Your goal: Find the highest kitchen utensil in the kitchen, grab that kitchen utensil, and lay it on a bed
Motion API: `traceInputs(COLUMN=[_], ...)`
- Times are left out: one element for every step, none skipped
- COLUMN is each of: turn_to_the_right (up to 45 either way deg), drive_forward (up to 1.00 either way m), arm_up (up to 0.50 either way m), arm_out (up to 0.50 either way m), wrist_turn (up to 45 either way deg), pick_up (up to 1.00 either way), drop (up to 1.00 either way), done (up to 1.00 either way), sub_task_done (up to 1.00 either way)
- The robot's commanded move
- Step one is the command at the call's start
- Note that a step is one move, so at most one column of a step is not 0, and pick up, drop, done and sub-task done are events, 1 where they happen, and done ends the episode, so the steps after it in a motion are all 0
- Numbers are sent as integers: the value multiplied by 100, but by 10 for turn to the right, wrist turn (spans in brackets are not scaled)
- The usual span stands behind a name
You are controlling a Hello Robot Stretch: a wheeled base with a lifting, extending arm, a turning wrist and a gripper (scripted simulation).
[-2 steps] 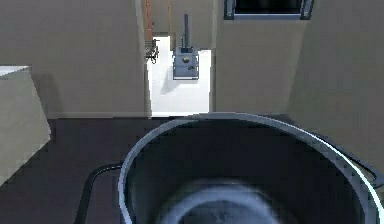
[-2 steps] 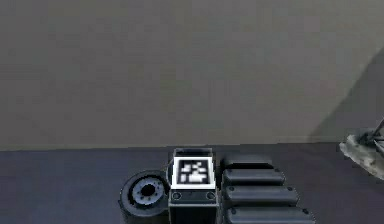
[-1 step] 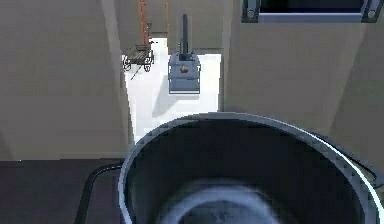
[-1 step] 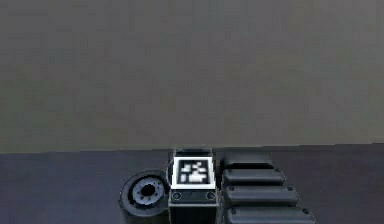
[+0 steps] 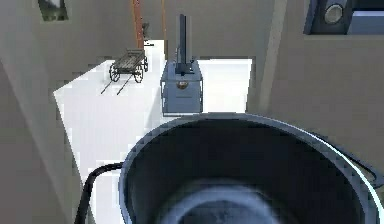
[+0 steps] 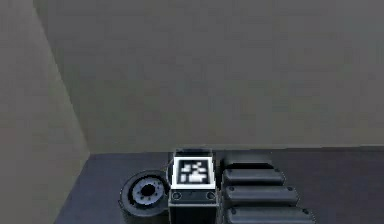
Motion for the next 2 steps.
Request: traceInputs(turn_to_the_right=[-60, 0], drive_forward=[0, 55], arm_up=[0, 0], arm_out=[0, 0], wrist_turn=[0, 0], pick_up=[0, 0], drop=[0, 0], done=[0, 0], sub_task_done=[0, 0])
